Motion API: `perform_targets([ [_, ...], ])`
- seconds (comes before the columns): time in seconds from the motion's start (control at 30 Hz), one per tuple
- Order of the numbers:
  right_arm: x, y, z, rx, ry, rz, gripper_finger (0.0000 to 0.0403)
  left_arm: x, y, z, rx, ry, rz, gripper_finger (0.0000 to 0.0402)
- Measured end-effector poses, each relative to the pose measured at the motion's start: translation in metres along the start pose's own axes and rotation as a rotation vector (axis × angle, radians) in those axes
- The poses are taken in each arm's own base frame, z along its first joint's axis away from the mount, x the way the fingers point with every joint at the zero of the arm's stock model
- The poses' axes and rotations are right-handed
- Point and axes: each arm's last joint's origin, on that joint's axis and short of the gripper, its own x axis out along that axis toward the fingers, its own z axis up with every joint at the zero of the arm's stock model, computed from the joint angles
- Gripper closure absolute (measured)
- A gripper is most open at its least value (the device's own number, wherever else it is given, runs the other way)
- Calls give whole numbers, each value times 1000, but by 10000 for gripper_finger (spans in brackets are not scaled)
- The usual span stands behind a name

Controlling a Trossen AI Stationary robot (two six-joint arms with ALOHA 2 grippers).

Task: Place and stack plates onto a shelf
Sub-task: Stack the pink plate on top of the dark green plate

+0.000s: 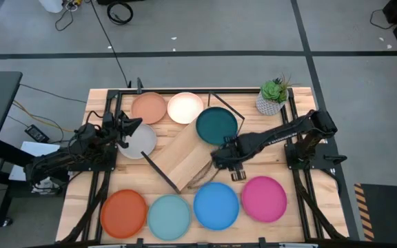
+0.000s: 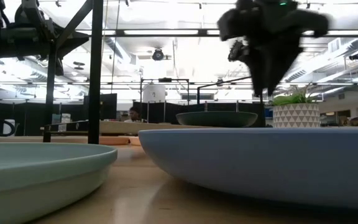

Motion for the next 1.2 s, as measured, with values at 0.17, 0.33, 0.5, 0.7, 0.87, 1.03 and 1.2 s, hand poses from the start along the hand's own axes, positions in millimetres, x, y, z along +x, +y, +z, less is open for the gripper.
perform_targets([
  [0.17, 12, 31, -16, -122, 80, 100, 238, 0, 0, 0, 0, 2, 1, 377],
  [0.33, 25, 49, -31, -180, 140, 95, 244, 0, 0, 0, 0, 2, 1, 377],
  [0.5, 43, 56, -48, -180, 210, 106, 251, 0, 0, 0, 0, 2, 1, 377],
  [0.7, 56, 59, -61, -130, 267, 125, 258, 0, 0, 0, 1, 2, 1, 377],
  [0.87, 68, 60, -69, -91, 278, 144, 277, 0, 0, 0, 1, 2, 1, 377],
  [1.03, 76, 59, -79, -86, 324, 167, 327, 0, 0, 0, 1, 2, 1, 377],
  [1.2, 74, 59, -84, -151, 373, 217, 387, 0, 0, 0, 2, 2, 1, 377],
])
